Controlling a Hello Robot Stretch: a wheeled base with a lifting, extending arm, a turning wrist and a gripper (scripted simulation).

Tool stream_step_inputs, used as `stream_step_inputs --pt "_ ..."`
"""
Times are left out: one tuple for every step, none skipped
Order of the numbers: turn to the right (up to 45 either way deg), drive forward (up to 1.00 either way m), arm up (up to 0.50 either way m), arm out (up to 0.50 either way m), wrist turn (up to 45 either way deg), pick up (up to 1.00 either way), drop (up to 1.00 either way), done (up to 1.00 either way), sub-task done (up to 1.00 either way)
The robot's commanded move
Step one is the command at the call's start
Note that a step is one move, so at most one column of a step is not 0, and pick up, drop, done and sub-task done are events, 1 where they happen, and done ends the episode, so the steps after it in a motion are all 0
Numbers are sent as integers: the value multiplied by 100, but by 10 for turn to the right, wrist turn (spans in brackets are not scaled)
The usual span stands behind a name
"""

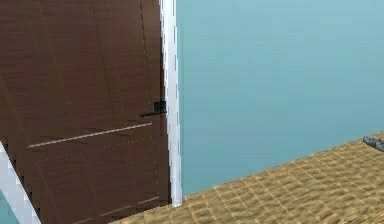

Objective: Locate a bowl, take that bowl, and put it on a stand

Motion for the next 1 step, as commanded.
stream_step_inputs --pt "0 0 0 0 90 0 0 0 0"
